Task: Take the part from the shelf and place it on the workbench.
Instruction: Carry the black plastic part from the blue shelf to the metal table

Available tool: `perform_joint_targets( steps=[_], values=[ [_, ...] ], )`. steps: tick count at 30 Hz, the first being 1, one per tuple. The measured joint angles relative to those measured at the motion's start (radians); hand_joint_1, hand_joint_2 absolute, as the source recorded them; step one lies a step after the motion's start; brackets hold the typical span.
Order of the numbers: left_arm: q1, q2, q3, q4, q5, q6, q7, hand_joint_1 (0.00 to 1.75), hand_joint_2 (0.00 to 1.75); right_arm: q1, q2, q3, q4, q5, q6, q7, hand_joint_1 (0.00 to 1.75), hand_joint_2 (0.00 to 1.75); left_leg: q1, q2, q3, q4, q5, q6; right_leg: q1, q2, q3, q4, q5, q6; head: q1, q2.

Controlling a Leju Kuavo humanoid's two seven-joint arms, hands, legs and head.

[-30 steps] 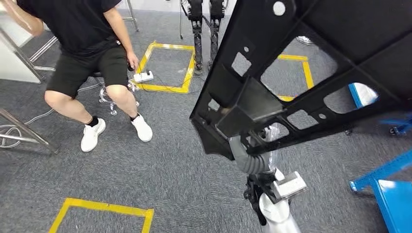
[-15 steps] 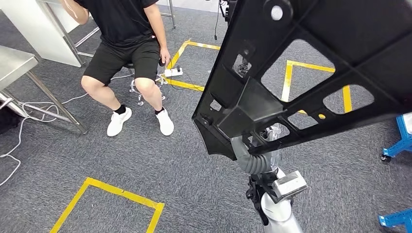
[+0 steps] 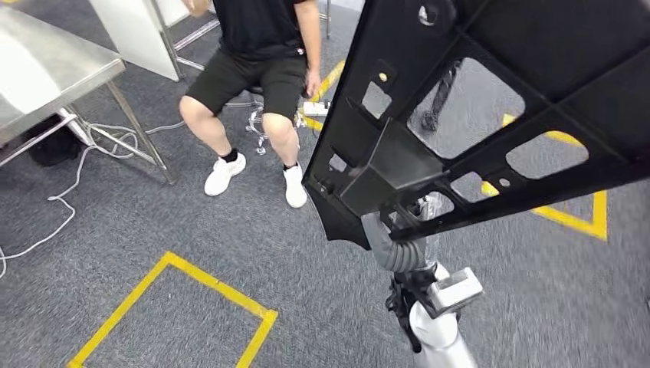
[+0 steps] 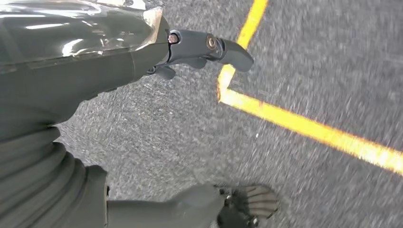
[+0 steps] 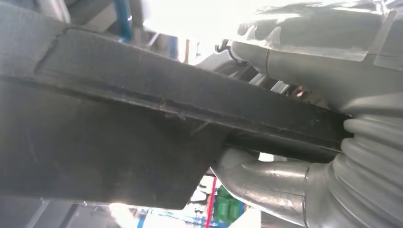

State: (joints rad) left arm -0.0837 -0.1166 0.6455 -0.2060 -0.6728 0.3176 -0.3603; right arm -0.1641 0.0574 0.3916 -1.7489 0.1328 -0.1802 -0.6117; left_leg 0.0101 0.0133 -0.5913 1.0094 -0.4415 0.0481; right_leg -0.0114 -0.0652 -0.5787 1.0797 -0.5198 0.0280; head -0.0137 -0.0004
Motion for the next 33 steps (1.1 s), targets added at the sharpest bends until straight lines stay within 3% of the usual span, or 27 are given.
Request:
perform_joint_targets(
  steps=[2,4,5,6,8,10,12,13,15,17,19,20,21,23,25,26,28,30,32,33],
  values=[
    [-0.003,-0.001,0.003,0.0,0.001,-0.023,-0.01,0.0,1.75,0.003,-0.004,0.0,0.0,0.0,-0.002,0.0,1.75,1.75,0.001,-0.024,0.005,-0.004,0.001,0.008,-0.003,0.046,-0.066,0.129,-0.051,-0.01,0.004,0.0],
    [-0.004,-0.001,0.005,0.0,0.001,-0.055,-0.019,0.0,1.75,0.011,-0.009,0.0,0.0,0.0,-0.004,0.001,1.75,1.75,-0.001,-0.053,0.005,-0.004,-0.001,0.01,-0.002,0.059,-0.129,0.225,-0.072,-0.009,0.007,0.0],
    [-0.004,-0.001,0.005,0.0,0.001,-0.069,-0.021,0.0,1.75,0.014,-0.011,0.0,0.0,0.001,-0.004,0.001,1.75,1.75,-0.001,-0.068,0.007,-0.003,-0.002,0.01,-0.002,0.062,-0.135,0.218,-0.058,-0.003,0.007,0.0],
    [-0.004,-0.001,0.005,0.0,0.002,-0.082,-0.023,0.0,1.75,0.015,-0.012,0.0,0.0,0.001,-0.004,0.001,1.75,1.75,-0.001,-0.083,0.009,-0.003,-0.004,0.008,-0.002,0.066,-0.119,0.169,-0.027,0.005,0.007,0.0],
    [-0.003,-0.001,0.006,0.0,0.003,-0.102,-0.023,0.0,1.75,0.015,-0.014,0.0,0.0,0.002,-0.005,0.001,1.75,1.75,-0.004,-0.111,0.012,0.0,-0.009,0.001,-0.003,0.096,-0.06,0.022,0.041,0.015,0.008,0.0],
    [-0.003,-0.001,0.009,0.0,0.006,-0.118,-0.025,0.0,1.75,0.016,-0.016,0.0,0.0,0.004,-0.006,0.001,1.75,1.75,-0.006,-0.131,0.011,0.002,-0.015,-0.009,-0.004,0.116,-0.024,-0.056,0.072,0.007,0.008,0.0],
    [0.001,0.0,0.011,0.0,0.011,-0.136,-0.027,0.0,1.75,0.016,-0.017,0.001,0.0,0.009,-0.006,0.0,1.75,1.75,-0.003,-0.145,0.008,0.0,-0.018,-0.019,-0.004,0.105,-0.016,-0.063,0.074,-0.008,0.007,0.0],
    [0.004,0.002,0.012,0.0,0.014,-0.146,-0.028,0.0,1.75,0.015,-0.017,0.002,0.0,0.012,-0.005,0.0,1.75,1.75,-0.002,-0.138,0.007,0.004,-0.021,-0.025,-0.006,0.097,-0.013,-0.066,0.075,-0.015,0.007,0.0],
    [0.007,0.004,0.012,0.001,0.017,-0.163,-0.03,0.0,1.75,0.015,-0.016,0.005,-0.001,0.018,-0.005,-0.001,1.75,1.75,-0.001,-0.089,-0.013,0.051,-0.049,-0.037,-0.01,0.078,-0.003,-0.073,0.073,-0.03,0.002,0.0],
    [0.007,0.004,0.012,0.001,0.015,-0.172,-0.03,0.0,1.75,0.017,-0.015,0.007,-0.001,0.025,-0.005,-0.001,1.75,1.75,0.002,-0.033,-0.076,0.171,-0.106,-0.046,-0.008,0.057,0.005,-0.075,0.067,-0.041,-0.003,0.0],
    [0.007,0.005,0.012,0.001,0.012,-0.174,-0.027,0.0,1.75,0.019,-0.015,0.007,-0.001,0.034,-0.006,0.002,1.75,1.75,0.006,-0.018,-0.142,0.276,-0.135,-0.053,-0.005,0.035,0.009,-0.075,0.061,-0.046,-0.003,0.0],
    [0.008,0.005,0.012,0.001,0.01,-0.175,-0.025,0.0,1.75,0.02,-0.015,0.007,-0.002,0.039,-0.007,0.005,1.75,1.75,0.008,-0.016,-0.151,0.28,-0.122,-0.054,-0.004,0.024,0.01,-0.074,0.059,-0.046,-0.003,0.0],
    [0.009,0.006,0.012,0.001,0.008,-0.175,-0.023,0.0,1.75,0.02,-0.014,0.007,-0.003,0.043,-0.009,0.009,1.75,1.75,0.009,-0.011,-0.139,0.244,-0.092,-0.054,-0.004,0.014,0.013,-0.074,0.056,-0.045,-0.003,0.0],
    [0.007,0.007,0.012,0.001,0.002,-0.173,-0.021,0.0,1.75,0.02,-0.011,0.007,-0.01,0.049,-0.012,0.019,1.75,1.75,0.006,0.021,-0.071,0.106,-0.023,-0.046,-0.001,-0.004,0.023,-0.074,0.049,-0.04,-0.004,0.0],
    [0.001,0.008,0.012,0.001,-0.005,-0.167,-0.019,0.0,1.75,0.019,-0.009,0.007,-0.02,0.052,-0.015,0.025,1.75,1.75,-0.001,0.046,-0.026,0.016,0.006,-0.035,0.005,-0.021,0.03,-0.074,0.041,-0.03,-0.002,0.0],
    [-0.002,0.008,0.012,0.001,-0.008,-0.162,-0.017,0.0,1.75,0.019,-0.008,0.007,-0.024,0.052,-0.016,0.026,1.75,1.75,-0.005,0.047,-0.022,0.006,0.005,-0.03,0.007,-0.029,0.032,-0.075,0.038,-0.025,-0.001,0.0],
    [-0.003,0.009,0.012,0.001,-0.01,-0.15,-0.017,0.0,1.75,0.021,-0.008,0.007,-0.027,0.052,-0.016,0.026,1.75,1.75,-0.005,0.023,-0.019,-0.001,0.008,-0.018,0.008,-0.042,0.036,-0.076,0.033,-0.014,-0.001,0.0],
    [-0.004,0.008,0.012,0.001,-0.012,-0.135,-0.021,0.0,1.75,0.022,-0.009,0.007,-0.029,0.052,-0.016,0.022,1.75,1.75,0.0,0.003,-0.008,-0.015,0.015,-0.006,0.008,-0.01,0.026,-0.041,0.013,-0.009,0.002,0.0],
    [-0.008,0.007,0.012,0.001,-0.017,-0.115,-0.028,0.0,1.75,0.025,-0.012,0.007,-0.03,0.052,-0.017,0.018,1.75,1.75,0.002,-0.019,-0.002,-0.02,0.018,0.0,0.004,0.039,-0.03,0.074,-0.035,-0.013,0.006,0.0],
    [-0.01,0.007,0.012,0.0,-0.018,-0.106,-0.03,0.0,1.75,0.028,-0.014,0.007,-0.03,0.051,-0.017,0.017,1.75,1.75,0.003,-0.033,-0.002,-0.02,0.018,0.002,0.002,0.051,-0.068,0.144,-0.061,-0.016,0.007,0.0]
  ],
)
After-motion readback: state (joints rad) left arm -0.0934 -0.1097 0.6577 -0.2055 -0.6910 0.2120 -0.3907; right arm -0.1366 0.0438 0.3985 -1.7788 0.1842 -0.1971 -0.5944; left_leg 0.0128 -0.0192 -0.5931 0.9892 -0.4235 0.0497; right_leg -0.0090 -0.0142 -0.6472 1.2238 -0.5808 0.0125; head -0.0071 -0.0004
